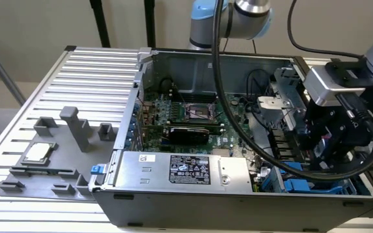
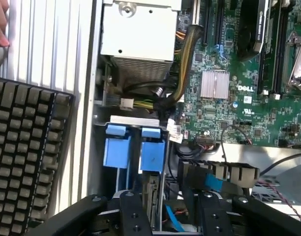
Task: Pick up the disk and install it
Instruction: 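Insert the first disk wire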
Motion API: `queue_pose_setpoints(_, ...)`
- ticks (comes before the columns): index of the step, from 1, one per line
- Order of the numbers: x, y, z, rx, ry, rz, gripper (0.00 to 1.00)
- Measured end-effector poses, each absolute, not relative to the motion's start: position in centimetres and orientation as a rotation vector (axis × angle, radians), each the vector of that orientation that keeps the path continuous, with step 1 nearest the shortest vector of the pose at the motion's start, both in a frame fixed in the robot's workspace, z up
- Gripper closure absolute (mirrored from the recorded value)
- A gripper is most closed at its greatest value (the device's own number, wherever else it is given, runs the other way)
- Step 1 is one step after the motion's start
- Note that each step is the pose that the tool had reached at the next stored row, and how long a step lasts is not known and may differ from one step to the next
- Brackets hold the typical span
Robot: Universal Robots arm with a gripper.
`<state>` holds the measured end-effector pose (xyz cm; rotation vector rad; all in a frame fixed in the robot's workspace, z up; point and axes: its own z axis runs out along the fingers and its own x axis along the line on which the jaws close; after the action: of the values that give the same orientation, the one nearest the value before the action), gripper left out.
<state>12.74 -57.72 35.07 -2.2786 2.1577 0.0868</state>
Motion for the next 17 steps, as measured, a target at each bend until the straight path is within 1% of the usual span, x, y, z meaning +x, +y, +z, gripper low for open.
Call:
queue_pose_setpoints(6,13.3,-59.1,35.3,-2.272,2.151,0.101,0.00)
queue_pose_setpoints(17,16.7,-59.3,35.7,-2.257,2.118,0.147,0.00)
